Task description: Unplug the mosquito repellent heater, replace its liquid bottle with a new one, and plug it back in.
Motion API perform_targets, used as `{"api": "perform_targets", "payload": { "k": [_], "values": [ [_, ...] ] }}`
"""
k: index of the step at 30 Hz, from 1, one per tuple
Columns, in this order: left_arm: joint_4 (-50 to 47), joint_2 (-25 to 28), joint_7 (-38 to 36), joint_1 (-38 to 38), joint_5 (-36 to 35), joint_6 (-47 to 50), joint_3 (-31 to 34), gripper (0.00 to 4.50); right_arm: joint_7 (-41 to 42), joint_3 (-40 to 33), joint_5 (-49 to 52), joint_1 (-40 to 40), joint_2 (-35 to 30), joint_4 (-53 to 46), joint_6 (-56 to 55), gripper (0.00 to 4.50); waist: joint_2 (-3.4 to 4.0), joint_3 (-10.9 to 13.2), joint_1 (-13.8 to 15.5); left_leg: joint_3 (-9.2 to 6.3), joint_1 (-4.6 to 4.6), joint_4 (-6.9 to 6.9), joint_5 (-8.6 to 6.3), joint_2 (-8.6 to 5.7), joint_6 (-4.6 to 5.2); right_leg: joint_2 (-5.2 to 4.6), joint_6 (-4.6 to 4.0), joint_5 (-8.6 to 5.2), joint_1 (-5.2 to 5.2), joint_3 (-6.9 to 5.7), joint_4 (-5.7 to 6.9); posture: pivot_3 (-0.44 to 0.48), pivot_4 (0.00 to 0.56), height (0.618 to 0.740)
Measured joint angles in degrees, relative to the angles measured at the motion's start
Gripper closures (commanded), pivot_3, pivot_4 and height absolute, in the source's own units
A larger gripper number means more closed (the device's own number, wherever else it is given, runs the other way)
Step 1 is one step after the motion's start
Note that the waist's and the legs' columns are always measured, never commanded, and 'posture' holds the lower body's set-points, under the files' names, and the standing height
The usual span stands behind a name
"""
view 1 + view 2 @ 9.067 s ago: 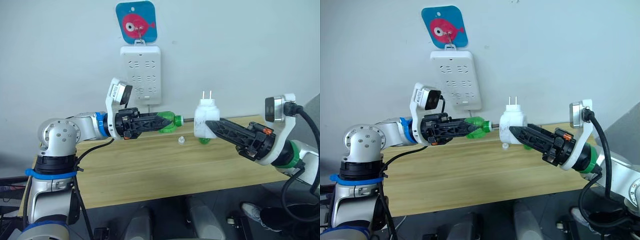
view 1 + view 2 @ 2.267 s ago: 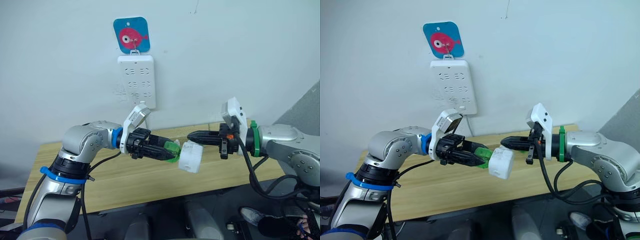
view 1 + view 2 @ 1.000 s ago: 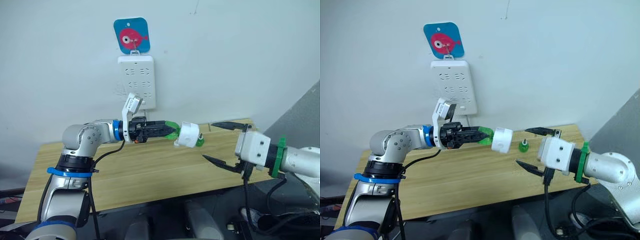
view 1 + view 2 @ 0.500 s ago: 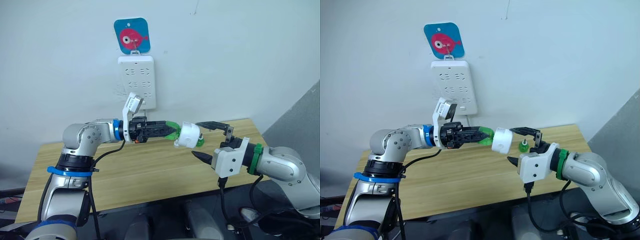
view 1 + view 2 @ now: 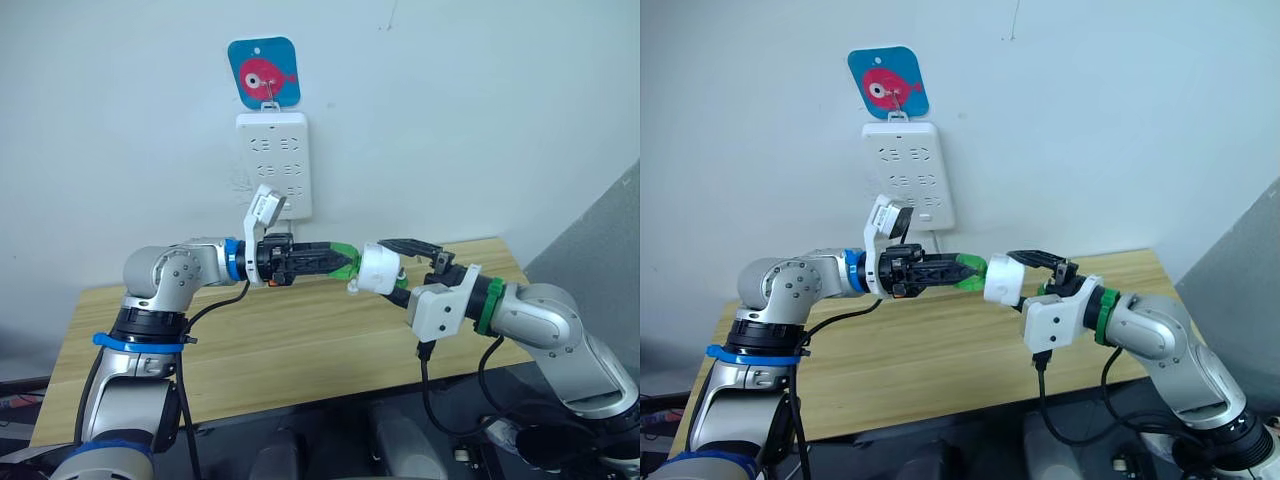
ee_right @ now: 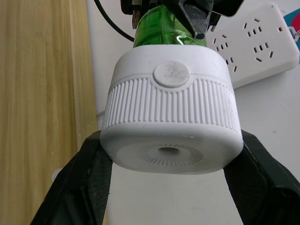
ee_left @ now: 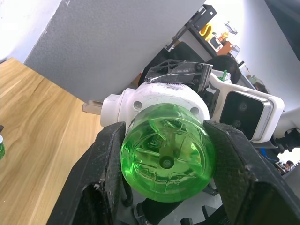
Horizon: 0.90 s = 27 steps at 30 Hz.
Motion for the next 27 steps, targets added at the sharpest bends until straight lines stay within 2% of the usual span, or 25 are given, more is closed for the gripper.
{"api": "perform_targets", "payload": {
  "k": [8,10,11,13,18,26,27],
  "values": [
    [-0.4,3.0,-2.7,-0.7,0.1,1.7,-2.3,2.18,1.7,-0.1,0.1,-0.1,0.2,0.6,-3.0,1.55,0.02,0.0,-0.1,-0.02,0.00,0.00,0.00,0.00,0.00,0.01,0.00,0.00,0.00,-0.02,0.01,-0.230,0.123,0.740],
    [0.0,3.3,-3.2,-1.5,0.5,2.2,-2.8,1.47,1.9,-0.5,0.4,-0.1,0.2,0.9,-3.6,1.55,0.02,-0.1,0.0,-0.01,0.00,0.00,0.00,-0.02,0.00,0.00,0.00,0.00,0.01,-0.01,0.01,-0.230,0.123,0.740],
    [0.0,3.3,-3.9,-1.8,0.7,1.6,-3.6,1.34,2.0,-0.6,0.7,-0.1,0.2,1.2,-4.0,1.55,0.02,-0.1,0.0,-0.01,0.00,0.00,0.00,-0.02,0.00,0.00,0.00,0.00,0.01,-0.01,0.00,-0.230,0.123,0.740],
    [0.1,3.2,-5.0,-1.9,1.3,0.6,-5.0,0.78,2.1,-0.8,1.5,-0.4,0.2,1.3,-4.7,1.55,0.03,-0.2,-0.1,0.00,0.00,0.00,0.00,-0.02,0.00,0.00,0.00,0.00,0.01,0.00,0.01,-0.230,0.123,0.740],
    [0.2,3.9,-7.2,-1.8,1.1,1.0,-5.3,0.77,2.5,-1.3,2.6,-0.4,0.1,1.7,-5.2,1.55,0.04,-0.2,-0.3,-0.01,0.01,0.00,0.00,0.00,0.01,0.02,-0.01,0.00,0.00,-0.01,0.03,-0.230,0.123,0.740],
    [0.3,3.4,-6.4,-1.8,2.0,-0.3,-5.3,0.77,3.2,-1.9,3.6,-0.3,0.1,1.8,-4.9,1.55,0.03,-0.2,-0.3,-0.02,0.00,0.00,0.00,-0.01,0.01,0.01,-0.01,0.00,0.01,-0.01,0.02,-0.228,0.125,0.740],
    [0.4,3.1,-6.0,-1.8,2.1,-0.3,-5.3,0.95,3.3,-1.9,3.7,-0.3,0.1,1.8,-4.9,1.55,0.03,-0.2,-0.3,-0.02,0.00,0.00,0.00,-0.01,0.01,0.01,-0.01,0.00,0.01,-0.01,0.02,-0.228,0.125,0.740]
  ]
}}
